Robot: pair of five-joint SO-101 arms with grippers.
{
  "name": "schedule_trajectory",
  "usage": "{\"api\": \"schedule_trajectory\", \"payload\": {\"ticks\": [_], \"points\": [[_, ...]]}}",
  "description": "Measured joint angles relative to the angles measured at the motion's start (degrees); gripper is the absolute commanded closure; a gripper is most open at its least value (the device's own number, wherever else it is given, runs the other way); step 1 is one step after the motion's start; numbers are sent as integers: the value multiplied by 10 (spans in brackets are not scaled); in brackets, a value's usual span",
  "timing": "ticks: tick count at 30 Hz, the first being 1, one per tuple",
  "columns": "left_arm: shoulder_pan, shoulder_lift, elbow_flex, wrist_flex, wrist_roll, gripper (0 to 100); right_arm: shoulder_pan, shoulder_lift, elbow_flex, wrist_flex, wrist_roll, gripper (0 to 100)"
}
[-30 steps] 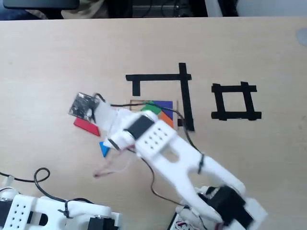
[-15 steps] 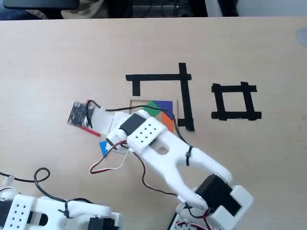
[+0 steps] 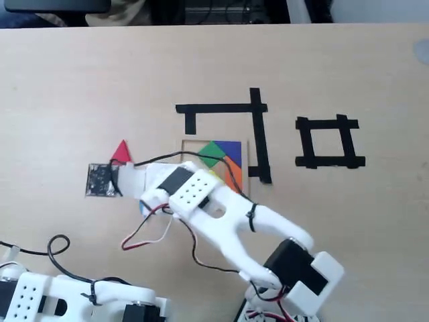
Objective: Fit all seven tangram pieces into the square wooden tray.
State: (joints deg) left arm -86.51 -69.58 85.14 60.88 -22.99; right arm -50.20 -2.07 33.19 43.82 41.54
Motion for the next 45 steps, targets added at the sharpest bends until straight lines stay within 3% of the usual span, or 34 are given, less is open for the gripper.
{"api": "schedule_trajectory", "payload": {"ticks": [2, 6, 11, 19, 31, 45], "points": [[0, 0, 0, 0, 0, 970, -17, -2, 0, 15, -9, 973], [0, 0, 0, 0, 0, 970, -55, -14, 0, 21, -101, 988], [0, 0, 0, 0, 0, 970, -57, 29, -2, 1, -180, 988], [0, 0, 0, 0, 0, 970, -57, 171, -105, 24, -188, 988], [0, 0, 0, 0, 0, 970, -57, 175, -120, 60, -189, 988], [0, 0, 0, 0, 0, 970, 15, 169, -120, 98, -171, 988]]}}
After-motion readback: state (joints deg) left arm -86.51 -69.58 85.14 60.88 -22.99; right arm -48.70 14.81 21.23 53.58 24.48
